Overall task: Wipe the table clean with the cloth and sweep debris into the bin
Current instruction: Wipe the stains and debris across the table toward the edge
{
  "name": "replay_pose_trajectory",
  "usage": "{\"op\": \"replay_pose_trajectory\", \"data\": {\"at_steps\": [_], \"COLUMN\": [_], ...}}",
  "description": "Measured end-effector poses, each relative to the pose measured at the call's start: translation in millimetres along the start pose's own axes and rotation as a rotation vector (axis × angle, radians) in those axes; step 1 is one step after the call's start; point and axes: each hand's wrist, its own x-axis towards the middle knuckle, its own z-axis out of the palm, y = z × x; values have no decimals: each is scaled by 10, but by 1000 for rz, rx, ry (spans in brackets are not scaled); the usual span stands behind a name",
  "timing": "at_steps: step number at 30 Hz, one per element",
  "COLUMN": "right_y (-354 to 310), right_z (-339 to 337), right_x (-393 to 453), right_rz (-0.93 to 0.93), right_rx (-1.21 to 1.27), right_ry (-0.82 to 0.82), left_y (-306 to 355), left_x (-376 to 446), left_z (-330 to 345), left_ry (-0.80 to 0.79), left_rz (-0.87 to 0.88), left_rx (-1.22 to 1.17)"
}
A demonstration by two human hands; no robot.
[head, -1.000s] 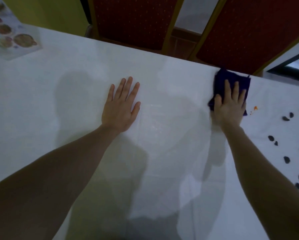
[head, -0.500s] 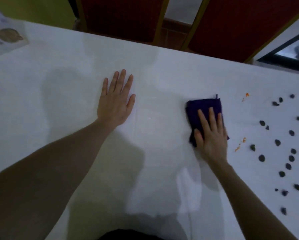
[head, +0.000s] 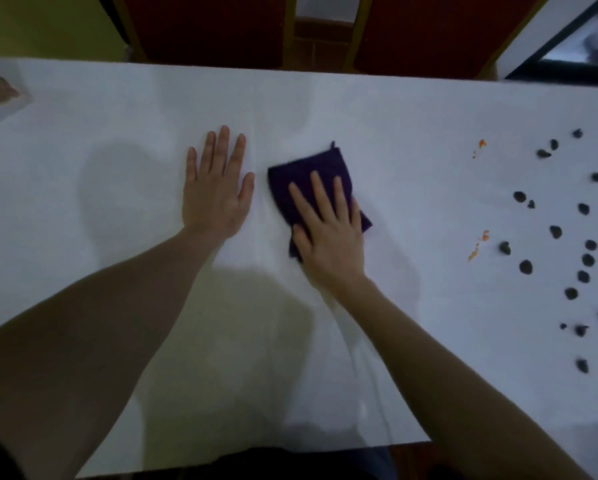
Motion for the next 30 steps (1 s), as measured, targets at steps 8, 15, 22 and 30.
{"op": "replay_pose_trajectory", "data": {"at_steps": [8,15,22,30], "right_y": [1093,885,-255,631], "right_z": [-178,-266,107,5], "right_x": [-894,272,-237,-1558], "right_rz": [240,422,-26,104], "right_rx": [32,84,29,21], "right_ry": [60,85,3,18], "left_y": [-4,-47,4,89], "left_x": [26,-295,-1256,-1733], "left_z": [-35,-153,-78,108], "left_ry": [-48,0,-49,-77], "left_rz": [-4,24,-36,-17], "left_rx": [-11,-50,-104,-44]}}
